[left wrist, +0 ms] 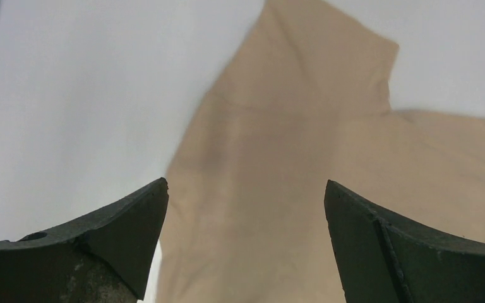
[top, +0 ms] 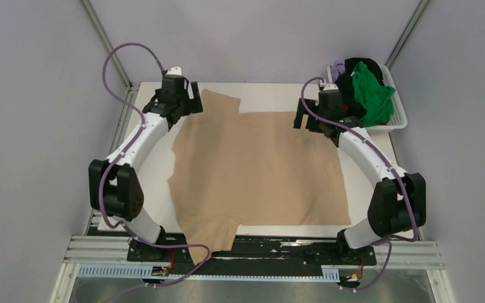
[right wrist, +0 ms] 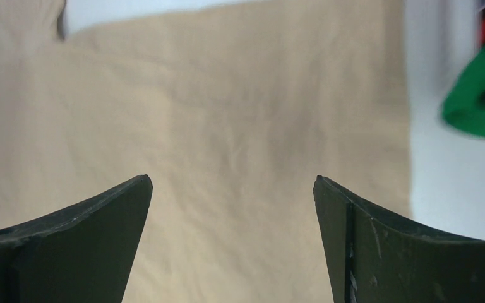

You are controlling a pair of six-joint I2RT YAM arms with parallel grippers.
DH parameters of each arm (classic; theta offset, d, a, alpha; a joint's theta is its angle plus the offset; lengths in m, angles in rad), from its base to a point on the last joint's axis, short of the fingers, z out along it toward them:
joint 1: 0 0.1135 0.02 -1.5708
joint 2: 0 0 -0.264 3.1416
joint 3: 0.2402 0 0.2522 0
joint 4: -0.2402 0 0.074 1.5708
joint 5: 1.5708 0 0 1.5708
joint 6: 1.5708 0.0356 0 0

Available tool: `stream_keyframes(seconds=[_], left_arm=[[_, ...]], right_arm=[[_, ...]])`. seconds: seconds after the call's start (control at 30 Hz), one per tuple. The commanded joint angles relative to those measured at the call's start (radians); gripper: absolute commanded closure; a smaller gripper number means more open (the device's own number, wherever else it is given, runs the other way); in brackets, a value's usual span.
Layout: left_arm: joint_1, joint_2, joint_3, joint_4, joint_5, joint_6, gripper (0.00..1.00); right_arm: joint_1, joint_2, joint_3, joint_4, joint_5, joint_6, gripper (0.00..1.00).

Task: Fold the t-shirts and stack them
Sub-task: Flatten out the tshirt

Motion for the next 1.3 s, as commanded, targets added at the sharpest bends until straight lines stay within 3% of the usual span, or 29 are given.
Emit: stream_keyframes(seconds=[0.0,0.1,0.17,0.43,0.77,1.27], left_arm=[[-0.01,-0.2,-0.3,0.066,0.247,-0.246,0.0],[-0.047,-0.338,-0.552,0.224,0.339,-0.314,0.0],[-0.078,-0.37,-0.627,0.236,0.344,-0.342,0.0],[-0.088,-0.216,-0.647,0.217,0.298,-0.385,0.0],[0.005,0.051,-0.493,0.16,0.216,-0.403,0.0],[0.154,0.396,-0.053,-0.036,0.297,-0.373,0.0]], right_arm=[[0.094,-0.073,-0.157,0.039,-0.088,0.096,0.0],[0.13,-0.116,-0.258,0.045,-0.028,0.154,0.0],[0.138,-0.141,-0.315,0.06,-0.032,0.189,0.0],[0.141,-0.143,-0.472,0.203,-0.041,0.251,0.0],[0.139,0.085,-0.381,0.244,0.007,0.248,0.0],[0.098,0.392,-0.07,0.251,-0.044,0.209,0.0]])
